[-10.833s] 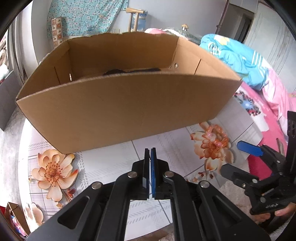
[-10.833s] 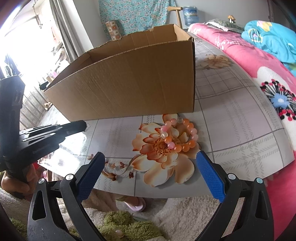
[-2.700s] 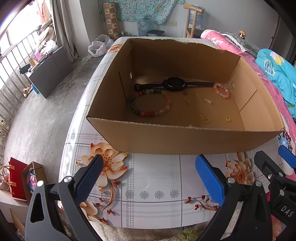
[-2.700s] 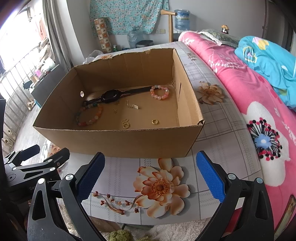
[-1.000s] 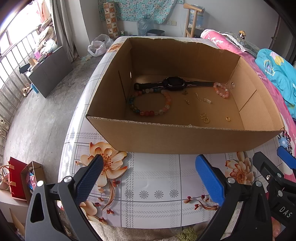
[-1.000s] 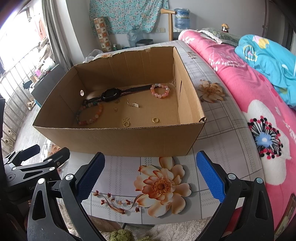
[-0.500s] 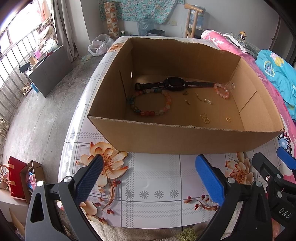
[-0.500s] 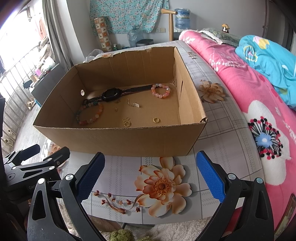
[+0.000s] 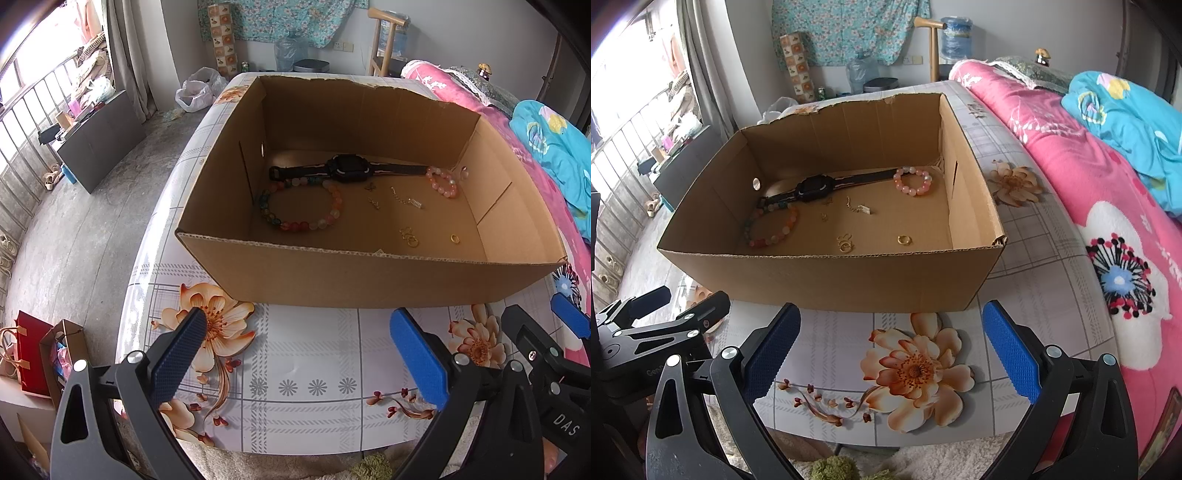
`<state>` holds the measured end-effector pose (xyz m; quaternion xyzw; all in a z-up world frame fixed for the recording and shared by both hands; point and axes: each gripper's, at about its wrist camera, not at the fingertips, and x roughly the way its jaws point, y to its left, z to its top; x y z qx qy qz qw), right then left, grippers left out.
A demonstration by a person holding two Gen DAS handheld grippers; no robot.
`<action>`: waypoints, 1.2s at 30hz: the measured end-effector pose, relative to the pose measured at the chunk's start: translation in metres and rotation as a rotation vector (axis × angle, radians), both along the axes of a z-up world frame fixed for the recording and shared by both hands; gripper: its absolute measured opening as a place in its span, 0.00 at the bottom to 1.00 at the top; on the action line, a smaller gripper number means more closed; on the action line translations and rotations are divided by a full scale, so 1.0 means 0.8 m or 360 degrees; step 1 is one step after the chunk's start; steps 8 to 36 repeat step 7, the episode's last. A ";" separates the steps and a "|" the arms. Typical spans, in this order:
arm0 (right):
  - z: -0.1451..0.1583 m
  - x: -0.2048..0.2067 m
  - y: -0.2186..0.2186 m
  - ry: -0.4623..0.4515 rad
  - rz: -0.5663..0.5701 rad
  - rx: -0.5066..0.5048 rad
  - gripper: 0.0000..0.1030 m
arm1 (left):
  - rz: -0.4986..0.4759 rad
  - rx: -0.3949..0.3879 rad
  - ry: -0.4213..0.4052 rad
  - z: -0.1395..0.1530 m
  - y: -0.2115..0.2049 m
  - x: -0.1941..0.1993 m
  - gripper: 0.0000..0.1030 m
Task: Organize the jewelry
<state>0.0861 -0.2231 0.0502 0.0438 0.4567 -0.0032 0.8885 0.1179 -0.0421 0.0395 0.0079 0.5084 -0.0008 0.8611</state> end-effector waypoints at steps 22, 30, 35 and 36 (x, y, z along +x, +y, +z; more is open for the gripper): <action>0.000 0.001 -0.003 0.0003 -0.0001 0.0003 0.92 | 0.0002 -0.0001 0.0003 0.001 0.000 -0.001 0.95; 0.000 0.001 -0.003 0.0003 -0.0001 0.0003 0.92 | 0.0002 -0.0001 0.0003 0.001 0.000 -0.001 0.95; 0.000 0.001 -0.003 0.0003 -0.0001 0.0003 0.92 | 0.0002 -0.0001 0.0003 0.001 0.000 -0.001 0.95; 0.000 0.001 -0.003 0.0003 -0.0001 0.0003 0.92 | 0.0002 -0.0001 0.0003 0.001 0.000 -0.001 0.95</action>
